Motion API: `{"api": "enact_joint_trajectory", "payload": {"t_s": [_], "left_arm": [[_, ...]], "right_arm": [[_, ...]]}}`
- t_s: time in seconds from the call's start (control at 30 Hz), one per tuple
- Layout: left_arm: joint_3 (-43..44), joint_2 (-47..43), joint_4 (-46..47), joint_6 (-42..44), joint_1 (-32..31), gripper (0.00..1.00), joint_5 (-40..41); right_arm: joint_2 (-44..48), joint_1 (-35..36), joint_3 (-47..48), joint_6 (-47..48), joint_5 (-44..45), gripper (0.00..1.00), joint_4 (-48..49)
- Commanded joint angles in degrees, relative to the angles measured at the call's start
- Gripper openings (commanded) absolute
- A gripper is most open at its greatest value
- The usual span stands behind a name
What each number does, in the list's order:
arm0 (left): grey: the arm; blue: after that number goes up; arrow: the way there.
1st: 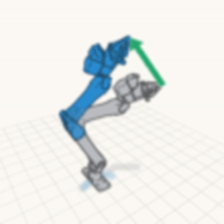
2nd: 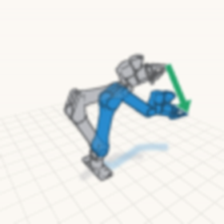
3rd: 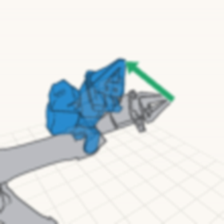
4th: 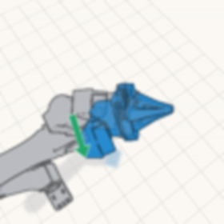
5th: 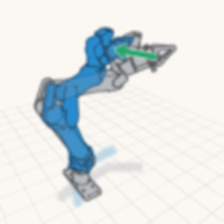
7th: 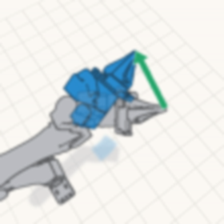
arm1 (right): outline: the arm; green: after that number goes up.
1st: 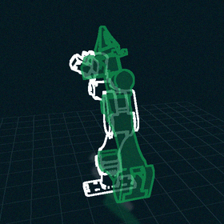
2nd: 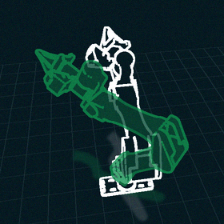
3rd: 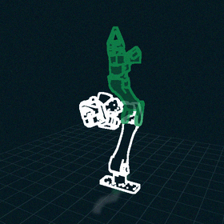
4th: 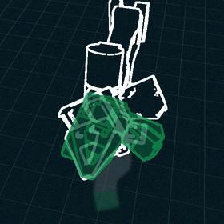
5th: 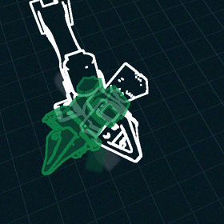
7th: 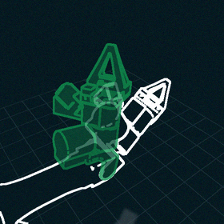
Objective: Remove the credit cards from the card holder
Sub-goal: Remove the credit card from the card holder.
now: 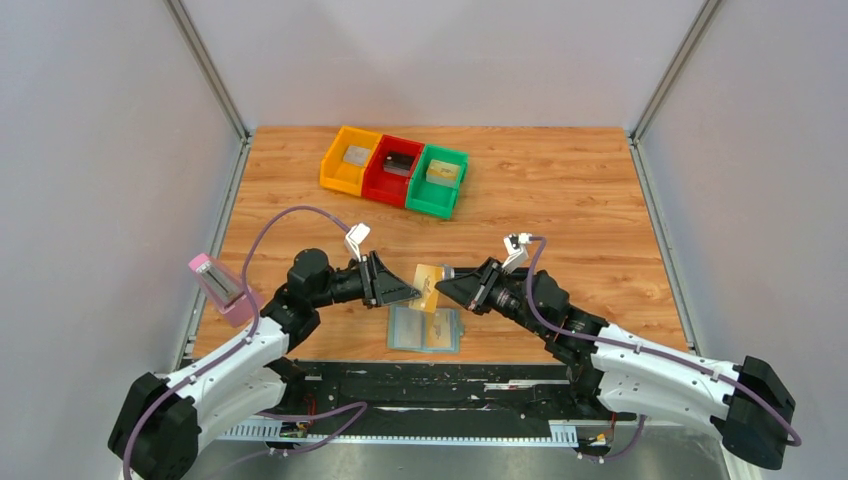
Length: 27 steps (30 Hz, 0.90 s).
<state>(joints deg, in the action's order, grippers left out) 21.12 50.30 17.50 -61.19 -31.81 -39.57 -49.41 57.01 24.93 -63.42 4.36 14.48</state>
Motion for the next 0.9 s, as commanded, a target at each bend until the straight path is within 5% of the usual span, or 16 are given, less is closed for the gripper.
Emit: {"api": "enact_joint_trajectory", "payload": {"t_s": [0.0,0.07,0.23,0.47,0.7,0.87], "left_arm": [[-2.2,0.4,16.4,-7.4,-0.3,0.6,-4.8],[-2.3,0.2,17.6,-8.0,-0.3,0.5,-5.2],[-3.2,0.0,18.3,-8.8,-0.2,0.02,-4.7],[-2.6,1.6,14.1,-5.3,-0.3,0.0,-7.5],[1.5,5.3,5.5,2.5,-0.3,0.0,-14.4],[2.2,5.7,3.8,4.2,-0.4,0.0,-15.9]], "right_arm": [[0.1,-0.2,-1.3,-0.2,-3.2,0.0,7.3],[-0.2,-0.2,-1.7,0.3,-5.0,0.0,8.8],[-1.3,-0.2,-1.7,3.1,-9.8,0.07,9.9],[2.0,-2.9,4.4,20.3,-14.8,0.29,-5.9],[0.4,-12.3,17.3,35.5,-28.1,0.31,-25.4],[-4.9,-15.9,24.9,41.1,-37.6,0.32,-29.7]]}}
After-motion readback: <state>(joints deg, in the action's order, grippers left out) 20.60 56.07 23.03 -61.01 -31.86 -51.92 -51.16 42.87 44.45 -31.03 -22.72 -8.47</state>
